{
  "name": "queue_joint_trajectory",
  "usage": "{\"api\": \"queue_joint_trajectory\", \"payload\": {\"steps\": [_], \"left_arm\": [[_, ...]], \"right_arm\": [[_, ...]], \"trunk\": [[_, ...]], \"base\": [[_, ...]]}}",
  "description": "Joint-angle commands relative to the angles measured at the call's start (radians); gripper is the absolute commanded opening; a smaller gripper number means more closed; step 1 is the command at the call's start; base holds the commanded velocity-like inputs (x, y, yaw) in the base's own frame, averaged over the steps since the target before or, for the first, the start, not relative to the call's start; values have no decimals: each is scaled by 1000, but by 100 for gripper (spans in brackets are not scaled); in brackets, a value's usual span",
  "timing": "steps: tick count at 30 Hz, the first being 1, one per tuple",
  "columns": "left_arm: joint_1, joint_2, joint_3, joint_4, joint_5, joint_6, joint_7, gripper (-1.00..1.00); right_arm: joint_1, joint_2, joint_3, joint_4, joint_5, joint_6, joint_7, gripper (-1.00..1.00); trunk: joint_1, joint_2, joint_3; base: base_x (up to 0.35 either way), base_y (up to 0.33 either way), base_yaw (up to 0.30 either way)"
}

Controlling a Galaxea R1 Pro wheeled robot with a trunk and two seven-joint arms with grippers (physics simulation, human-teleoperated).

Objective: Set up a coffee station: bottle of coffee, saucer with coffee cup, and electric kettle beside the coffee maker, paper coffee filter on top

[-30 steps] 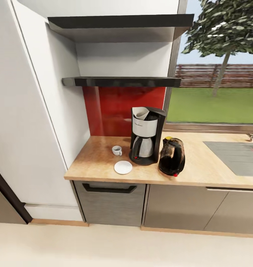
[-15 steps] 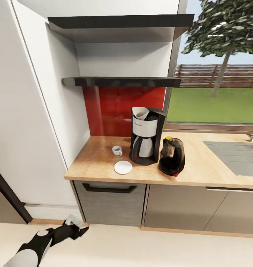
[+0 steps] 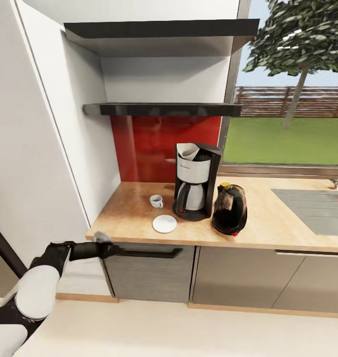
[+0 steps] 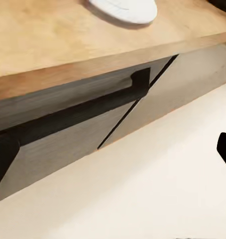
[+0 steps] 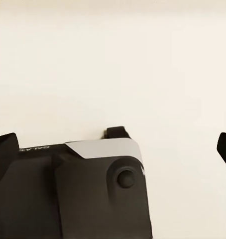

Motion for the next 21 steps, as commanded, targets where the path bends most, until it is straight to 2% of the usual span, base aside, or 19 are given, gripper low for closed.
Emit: {"api": "queue_joint_trajectory", "payload": {"steps": [1, 4, 5, 7, 8, 9, 10, 11, 13, 15, 19, 20, 21], "left_arm": [[-12, -1, 7, -16, -7, 35, -10, 100], [-59, -3, 5, -82, -11, 164, -19, 100], [-70, -3, 4, -92, -11, 188, -20, 100], [-131, -5, -6, -123, -15, 285, -22, 100], [-173, -9, -30, -130, -16, 328, -22, 100], [-274, -18, -186, -136, -13, 490, -17, 100], [-290, -18, -221, -136, -12, 524, -14, 100], [-304, -18, -248, -136, -11, 549, -9, 100], [-322, -18, -275, -136, -12, 571, 6, 100], [-349, -13, -297, -128, -13, 591, 75, 100], [-351, -12, -305, -115, -15, 602, 147, 100], [-355, -14, -300, -80, -6, 636, 254, 100], [-352, -14, -299, -81, -6, 647, 261, 100]], "right_arm": [[-1, 1, 8, 0, -11, -1, -3, 100], [-1, 3, 9, -1, -11, -1, 8, 100], [-1, 3, 9, -1, -11, -1, 15, 100], [-1, 1, 8, 2, -10, -2, 80, 100], [0, -2, 8, 4, -8, -1, 135, 100], [7, -29, 8, 10, -6, 0, 225, 100], [8, -36, 8, 10, -6, 1, 231, 100], [9, -40, 8, 10, -6, 2, 235, 100], [11, -44, 8, 11, -6, 3, 238, 100], [42, -45, 9, 11, -5, 5, 242, 100], [110, -45, 10, 11, -3, 5, 243, 100], [154, -41, 11, 11, -3, 1, 244, 100], [156, -42, 10, 11, -3, 1, 246, 100]], "trunk": [[1, -2, -2], [1, -2, -2], [1, -2, -2], [1, -2, -2], [1, -2, -2], [1, -2, -2], [1, -2, -2], [1, -2, -2], [1, -2, -2], [1, -2, -2], [1, -2, -2], [1, -2, -2], [1, -2, -2]], "base": [[0, 0, 0], [0, 0, 0], [0, 0, 0], [0, 0, 0], [0, 0, 0], [0, 0, 0], [0, 0, 0], [0, 0, 0], [0, 0, 0], [0, 0, 0], [0, 0, 0], [0, 0, 0], [0, 0, 0]]}}
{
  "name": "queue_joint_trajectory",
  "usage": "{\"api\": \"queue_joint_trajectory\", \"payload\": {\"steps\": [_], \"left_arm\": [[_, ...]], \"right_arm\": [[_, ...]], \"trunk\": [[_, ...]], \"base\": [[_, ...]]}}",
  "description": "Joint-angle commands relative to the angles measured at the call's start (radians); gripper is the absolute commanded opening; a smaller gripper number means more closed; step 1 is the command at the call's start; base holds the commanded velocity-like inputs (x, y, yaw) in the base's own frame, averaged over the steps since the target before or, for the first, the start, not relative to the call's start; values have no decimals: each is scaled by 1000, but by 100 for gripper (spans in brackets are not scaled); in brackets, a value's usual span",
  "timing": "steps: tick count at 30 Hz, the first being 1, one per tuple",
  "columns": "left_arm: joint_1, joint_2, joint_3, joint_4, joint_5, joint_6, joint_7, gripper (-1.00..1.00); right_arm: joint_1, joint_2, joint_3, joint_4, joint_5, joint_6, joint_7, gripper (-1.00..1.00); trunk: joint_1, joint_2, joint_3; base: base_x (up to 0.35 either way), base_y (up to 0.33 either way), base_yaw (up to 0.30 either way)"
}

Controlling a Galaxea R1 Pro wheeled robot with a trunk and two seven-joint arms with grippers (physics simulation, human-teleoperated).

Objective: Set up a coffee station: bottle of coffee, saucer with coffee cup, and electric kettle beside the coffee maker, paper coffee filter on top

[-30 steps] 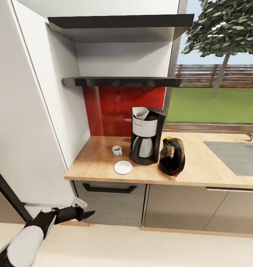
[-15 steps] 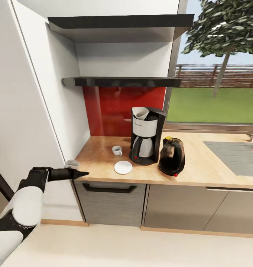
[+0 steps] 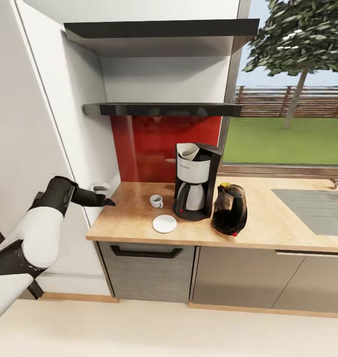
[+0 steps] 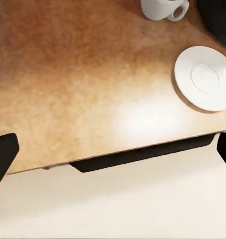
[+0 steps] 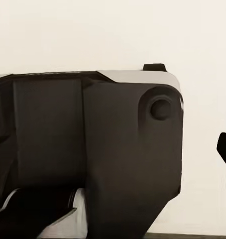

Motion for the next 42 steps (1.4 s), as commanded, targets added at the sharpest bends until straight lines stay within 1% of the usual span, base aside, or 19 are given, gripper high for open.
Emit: {"api": "queue_joint_trajectory", "payload": {"steps": [1, 2, 11, 14, 42], "left_arm": [[2, -1, 7, -6, -8, 18, -4, 100], [8, 1, 6, -19, -9, 42, 4, 100], [9, -1, 3, -19, -8, 45, 5, 100], [9, -2, 3, -19, -7, 44, 4, 100], [10, -1, 3, -2, -9, 41, 5, 100]], "right_arm": [[1, 0, 8, 0, -10, -1, -1, 100], [3, 1, 8, -2, -11, 1, 14, 100], [3, 4, 4, -6, -18, 3, 14, 100], [3, 4, 6, -5, -17, 1, 13, 100], [3, 8, 6, -4, -14, -2, 16, 100]], "trunk": [[1, -2, -2], [1, -2, -2], [1, -2, -2], [1, -2, -2], [1, -2, -2]], "base": [[0, 0, 0], [0, 0, 0], [2, 0, 0], [172, 0, 0], [326, 0, 0]]}}
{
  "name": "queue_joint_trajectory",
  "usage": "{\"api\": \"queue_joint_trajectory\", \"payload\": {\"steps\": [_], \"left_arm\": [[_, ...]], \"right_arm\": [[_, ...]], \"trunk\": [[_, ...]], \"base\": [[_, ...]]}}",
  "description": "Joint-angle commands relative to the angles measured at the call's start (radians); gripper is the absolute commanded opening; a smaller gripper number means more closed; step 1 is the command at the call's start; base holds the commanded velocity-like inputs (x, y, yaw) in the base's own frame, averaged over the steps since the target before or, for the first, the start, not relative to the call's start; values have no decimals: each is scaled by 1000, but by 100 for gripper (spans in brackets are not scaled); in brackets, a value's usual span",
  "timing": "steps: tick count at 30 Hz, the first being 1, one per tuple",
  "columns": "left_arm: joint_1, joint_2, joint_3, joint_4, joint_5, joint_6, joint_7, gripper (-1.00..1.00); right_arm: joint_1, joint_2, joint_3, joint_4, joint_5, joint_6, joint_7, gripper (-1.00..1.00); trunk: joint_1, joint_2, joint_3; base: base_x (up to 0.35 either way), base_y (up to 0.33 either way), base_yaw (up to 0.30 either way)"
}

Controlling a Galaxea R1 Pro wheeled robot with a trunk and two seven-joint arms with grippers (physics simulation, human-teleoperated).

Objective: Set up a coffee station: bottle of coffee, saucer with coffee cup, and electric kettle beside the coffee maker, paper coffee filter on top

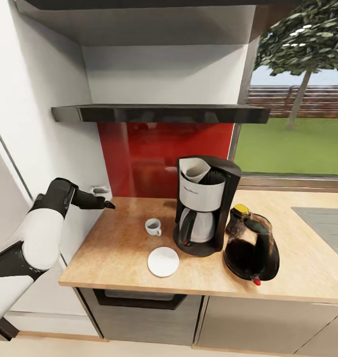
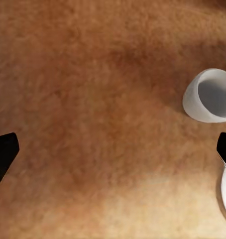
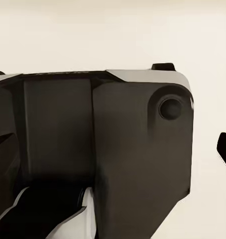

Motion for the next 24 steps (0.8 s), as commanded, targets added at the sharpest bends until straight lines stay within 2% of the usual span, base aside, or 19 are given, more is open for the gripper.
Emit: {"api": "queue_joint_trajectory", "payload": {"steps": [1, 17, 24], "left_arm": [[-1, -1, 7, -1, -9, 4, -8, 100], [18, -3, 7, -2, -9, 0, -8, 100], [18, -2, 8, -2, -9, -1, -7, 100]], "right_arm": [[-1, 0, 9, 1, -8, -2, -2, 100], [-1, 0, 7, 0, -9, 4, -2, 100], [-1, 0, 8, 0, -9, 4, -1, 100]], "trunk": [[1, -2, -2], [1, -2, -2], [1, -2, -2]], "base": [[214, 0, 0], [22, 0, -4], [0, 0, -228]]}}
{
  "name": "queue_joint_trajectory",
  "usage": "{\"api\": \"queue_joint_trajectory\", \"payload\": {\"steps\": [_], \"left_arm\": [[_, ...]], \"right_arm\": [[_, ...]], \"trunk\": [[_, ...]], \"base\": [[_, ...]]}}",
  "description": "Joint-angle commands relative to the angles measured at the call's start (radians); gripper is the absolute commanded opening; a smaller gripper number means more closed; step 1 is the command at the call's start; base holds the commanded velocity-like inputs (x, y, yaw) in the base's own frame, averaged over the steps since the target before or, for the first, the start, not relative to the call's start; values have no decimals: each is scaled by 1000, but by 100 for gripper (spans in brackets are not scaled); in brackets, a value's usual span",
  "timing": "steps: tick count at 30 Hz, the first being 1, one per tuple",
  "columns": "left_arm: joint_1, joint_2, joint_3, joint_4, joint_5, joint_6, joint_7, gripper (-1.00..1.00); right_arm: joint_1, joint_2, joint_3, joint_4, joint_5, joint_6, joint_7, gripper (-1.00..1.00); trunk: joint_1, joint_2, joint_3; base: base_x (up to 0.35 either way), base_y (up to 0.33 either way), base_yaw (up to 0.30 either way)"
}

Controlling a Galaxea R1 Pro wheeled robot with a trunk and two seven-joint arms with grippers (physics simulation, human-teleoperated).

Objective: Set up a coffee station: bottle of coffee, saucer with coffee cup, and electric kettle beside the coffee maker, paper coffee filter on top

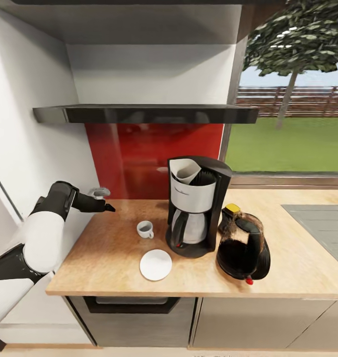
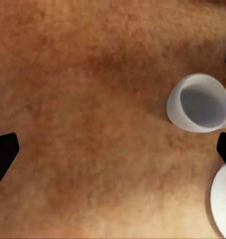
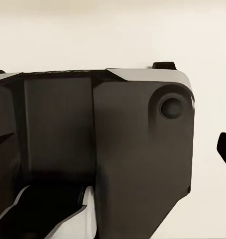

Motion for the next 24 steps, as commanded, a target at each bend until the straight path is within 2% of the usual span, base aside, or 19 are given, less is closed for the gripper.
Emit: {"api": "queue_joint_trajectory", "payload": {"steps": [1, 5, 7, 14, 18, 20, 24], "left_arm": [[-1, 0, 7, -1, -9, 4, -9, 100], [-1, 0, 7, -1, -9, 3, -8, 100], [26, 1, 6, -12, -9, 3, -8, 100], [35, 3, 3, -16, -9, 1, -7, 100], [36, 2, 2, -11, -9, 0, -4, 100], [47, 1, 3, -6, -8, -3, 24, 100], [71, 1, 4, -13, -8, -4, 36, 100]], "right_arm": [[-1, 0, 9, 0, -9, -1, -4, 100], [-1, 0, 9, 0, -9, -1, -4, 100], [-1, 0, 9, 0, -9, -1, -5, 100], [-1, 0, 9, -1, -9, -1, -5, 100], [-1, 0, 8, 0, -9, -1, -5, 100], [-1, 0, 8, 0, -9, -1, -5, 100], [-1, 0, 8, 0, -9, -1, -5, 100]], "trunk": [[1, -2, -2], [1, -2, -2], [1, -2, -2], [1, -2, -2], [1, -2, -2], [1, -2, -2], [1, -2, -2]], "base": [[0, 0, -261], [0, 0, -263], [0, 0, -175], [15, 0, -25], [202, 0, -4], [280, 0, -201], [131, 0, -241]]}}
